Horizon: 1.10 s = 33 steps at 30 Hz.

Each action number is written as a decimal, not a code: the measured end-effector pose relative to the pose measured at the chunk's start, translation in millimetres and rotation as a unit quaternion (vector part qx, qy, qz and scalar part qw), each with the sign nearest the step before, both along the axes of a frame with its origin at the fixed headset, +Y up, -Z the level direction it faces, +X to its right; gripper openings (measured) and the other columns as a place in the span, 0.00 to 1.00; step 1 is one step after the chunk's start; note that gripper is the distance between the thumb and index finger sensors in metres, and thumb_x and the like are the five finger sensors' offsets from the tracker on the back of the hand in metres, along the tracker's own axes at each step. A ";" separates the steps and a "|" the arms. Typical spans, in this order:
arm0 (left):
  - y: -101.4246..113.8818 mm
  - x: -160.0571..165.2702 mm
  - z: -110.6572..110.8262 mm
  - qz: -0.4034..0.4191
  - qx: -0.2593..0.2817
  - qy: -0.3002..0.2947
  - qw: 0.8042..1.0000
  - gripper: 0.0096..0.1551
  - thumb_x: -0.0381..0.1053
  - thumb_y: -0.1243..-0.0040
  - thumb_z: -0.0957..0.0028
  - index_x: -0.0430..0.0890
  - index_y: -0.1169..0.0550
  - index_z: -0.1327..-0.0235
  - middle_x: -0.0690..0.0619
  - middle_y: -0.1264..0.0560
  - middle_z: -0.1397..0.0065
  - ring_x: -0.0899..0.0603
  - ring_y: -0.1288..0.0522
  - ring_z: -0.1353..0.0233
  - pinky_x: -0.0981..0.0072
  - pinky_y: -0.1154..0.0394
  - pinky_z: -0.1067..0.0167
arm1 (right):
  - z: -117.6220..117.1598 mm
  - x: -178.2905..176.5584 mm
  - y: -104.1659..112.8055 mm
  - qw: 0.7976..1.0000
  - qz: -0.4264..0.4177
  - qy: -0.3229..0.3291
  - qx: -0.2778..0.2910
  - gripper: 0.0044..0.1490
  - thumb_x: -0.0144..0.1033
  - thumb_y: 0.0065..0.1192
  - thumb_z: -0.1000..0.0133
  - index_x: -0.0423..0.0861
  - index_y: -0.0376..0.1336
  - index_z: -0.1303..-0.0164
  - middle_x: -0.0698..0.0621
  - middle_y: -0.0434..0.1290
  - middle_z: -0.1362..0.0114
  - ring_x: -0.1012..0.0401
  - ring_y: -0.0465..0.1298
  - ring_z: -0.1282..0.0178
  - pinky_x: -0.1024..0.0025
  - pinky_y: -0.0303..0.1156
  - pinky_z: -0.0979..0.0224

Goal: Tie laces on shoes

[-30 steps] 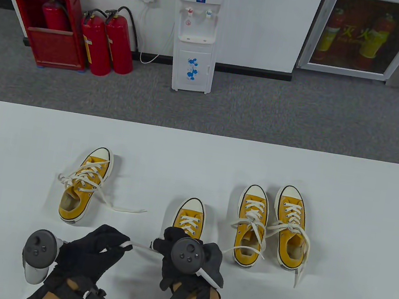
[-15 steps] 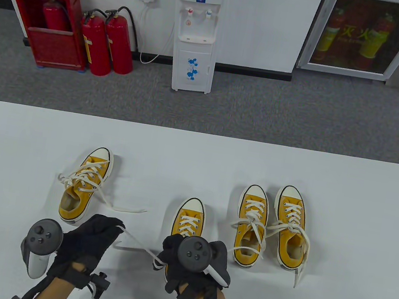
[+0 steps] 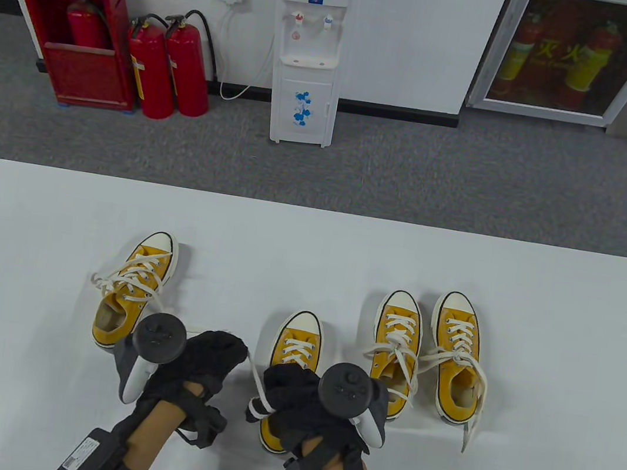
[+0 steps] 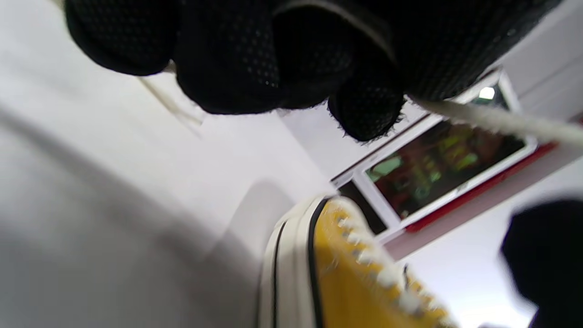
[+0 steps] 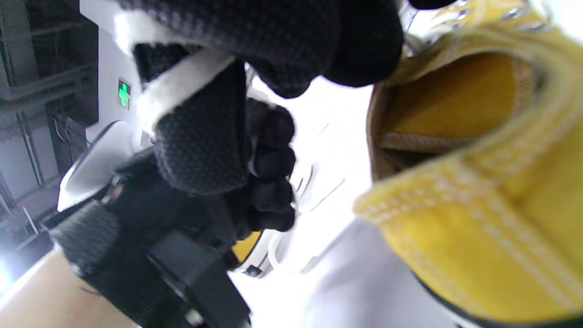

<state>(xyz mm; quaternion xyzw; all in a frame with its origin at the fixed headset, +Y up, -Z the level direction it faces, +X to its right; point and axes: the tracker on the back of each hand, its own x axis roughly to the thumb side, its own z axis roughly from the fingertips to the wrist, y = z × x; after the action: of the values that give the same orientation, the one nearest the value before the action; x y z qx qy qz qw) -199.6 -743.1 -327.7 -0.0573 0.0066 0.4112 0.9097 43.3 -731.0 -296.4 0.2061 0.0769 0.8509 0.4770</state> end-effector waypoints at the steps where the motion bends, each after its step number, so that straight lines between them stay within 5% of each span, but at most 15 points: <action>1: -2.3 5.1 -0.9 -0.019 -0.001 -0.002 1.000 0.20 0.66 0.34 0.51 0.58 0.12 0.54 0.54 0.15 0.49 0.45 0.16 0.57 0.40 0.24 0.43 | -0.2 1.5 -0.7 1.000 -0.003 0.000 0.000 0.23 0.17 0.64 0.55 0.51 0.84 0.64 0.53 0.65 0.25 0.56 0.72 0.44 0.37 0.49 0.24; 9: -17.8 22.6 3.1 -0.050 -0.011 -0.026 0.998 0.20 0.67 0.35 0.51 0.57 0.11 0.57 0.53 0.15 0.51 0.45 0.16 0.58 0.40 0.23 0.44 | -1.9 13.8 -8.6 0.996 -0.085 -0.030 -0.004 0.24 0.19 0.65 0.54 0.52 0.83 0.58 0.53 0.59 0.19 0.56 0.74 0.44 0.37 0.52 0.24; 17: -21.7 23.4 10.0 -0.058 -0.008 -0.058 0.997 0.21 0.68 0.36 0.52 0.57 0.11 0.58 0.53 0.15 0.50 0.45 0.16 0.58 0.40 0.24 0.44 | -3.5 19.7 -13.9 0.988 -0.140 -0.052 -0.021 0.25 0.22 0.66 0.52 0.50 0.81 0.50 0.53 0.69 0.24 0.55 0.76 0.46 0.37 0.56 0.26; 33: -23.1 29.3 18.6 -0.050 0.010 -0.069 0.996 0.24 0.69 0.37 0.52 0.57 0.11 0.55 0.52 0.15 0.49 0.44 0.15 0.58 0.40 0.24 0.44 | -3.2 25.1 -13.7 0.988 -0.118 -0.094 0.005 0.26 0.24 0.67 0.50 0.45 0.74 0.41 0.47 0.71 0.30 0.56 0.80 0.49 0.44 0.65 0.27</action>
<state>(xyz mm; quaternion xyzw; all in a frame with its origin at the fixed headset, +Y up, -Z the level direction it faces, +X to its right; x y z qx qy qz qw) -170.3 -766.2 -309.1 -0.0757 -0.0576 0.3600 0.9281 68.4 -744.7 -299.5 0.1351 0.0027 0.8044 0.5785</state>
